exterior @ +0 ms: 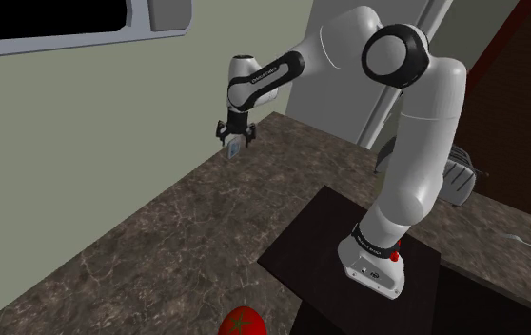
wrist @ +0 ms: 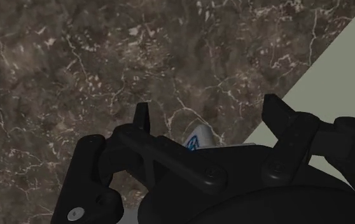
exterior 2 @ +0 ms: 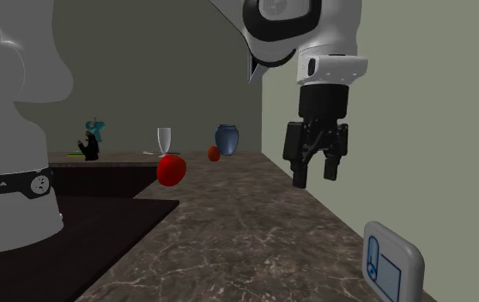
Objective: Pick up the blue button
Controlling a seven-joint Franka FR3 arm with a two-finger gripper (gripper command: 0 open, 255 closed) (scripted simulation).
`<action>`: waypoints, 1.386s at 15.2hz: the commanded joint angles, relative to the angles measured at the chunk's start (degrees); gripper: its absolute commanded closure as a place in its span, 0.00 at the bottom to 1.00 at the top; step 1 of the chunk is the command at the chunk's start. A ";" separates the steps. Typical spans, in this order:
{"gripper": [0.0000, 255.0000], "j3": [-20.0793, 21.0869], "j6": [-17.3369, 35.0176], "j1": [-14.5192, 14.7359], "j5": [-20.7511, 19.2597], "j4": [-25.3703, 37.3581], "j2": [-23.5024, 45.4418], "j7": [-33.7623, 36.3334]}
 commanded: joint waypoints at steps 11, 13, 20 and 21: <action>0.00 -3.73 4.52 0.54 -1.23 13.75 15.90 8.34; 0.00 -3.77 5.54 0.57 -1.27 13.79 16.97 8.38; 1.00 -3.77 5.88 0.65 -1.29 13.74 17.26 8.48; 1.00 -3.77 5.88 0.65 -1.29 13.73 17.26 8.48</action>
